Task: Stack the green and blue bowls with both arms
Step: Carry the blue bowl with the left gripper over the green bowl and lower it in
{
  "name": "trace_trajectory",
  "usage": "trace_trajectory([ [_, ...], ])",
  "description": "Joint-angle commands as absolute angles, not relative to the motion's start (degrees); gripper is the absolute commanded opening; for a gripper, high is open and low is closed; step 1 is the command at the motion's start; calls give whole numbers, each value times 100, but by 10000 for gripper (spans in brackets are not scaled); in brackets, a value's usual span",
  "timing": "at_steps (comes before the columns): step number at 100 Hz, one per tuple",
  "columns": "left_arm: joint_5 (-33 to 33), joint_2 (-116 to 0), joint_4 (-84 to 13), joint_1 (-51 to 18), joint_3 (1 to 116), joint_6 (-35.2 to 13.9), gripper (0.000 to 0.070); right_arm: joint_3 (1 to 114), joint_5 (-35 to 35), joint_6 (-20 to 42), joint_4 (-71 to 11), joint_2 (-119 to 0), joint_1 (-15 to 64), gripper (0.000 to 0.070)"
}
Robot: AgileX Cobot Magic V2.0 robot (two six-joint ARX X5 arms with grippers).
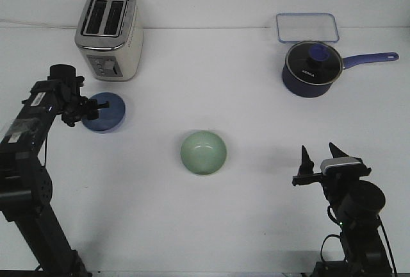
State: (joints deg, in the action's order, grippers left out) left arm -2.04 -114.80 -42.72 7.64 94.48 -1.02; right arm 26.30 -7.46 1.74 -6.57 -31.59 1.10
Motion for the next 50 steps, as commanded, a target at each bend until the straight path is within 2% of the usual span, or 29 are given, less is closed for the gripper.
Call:
trace_trajectory([
  [1, -200, -11618, -4281, 781, 9585, -67, 4, 2655, -733, 211, -607, -3188, 110, 489],
  [24, -840, -11437, -4348, 803, 9616, -67, 4, 2655, -731, 211, -609, -3188, 110, 489],
  [50, -1492, -10538, -4394, 797, 9616, -130, 4, 2655, -725, 211, -607, -3188, 110, 489],
])
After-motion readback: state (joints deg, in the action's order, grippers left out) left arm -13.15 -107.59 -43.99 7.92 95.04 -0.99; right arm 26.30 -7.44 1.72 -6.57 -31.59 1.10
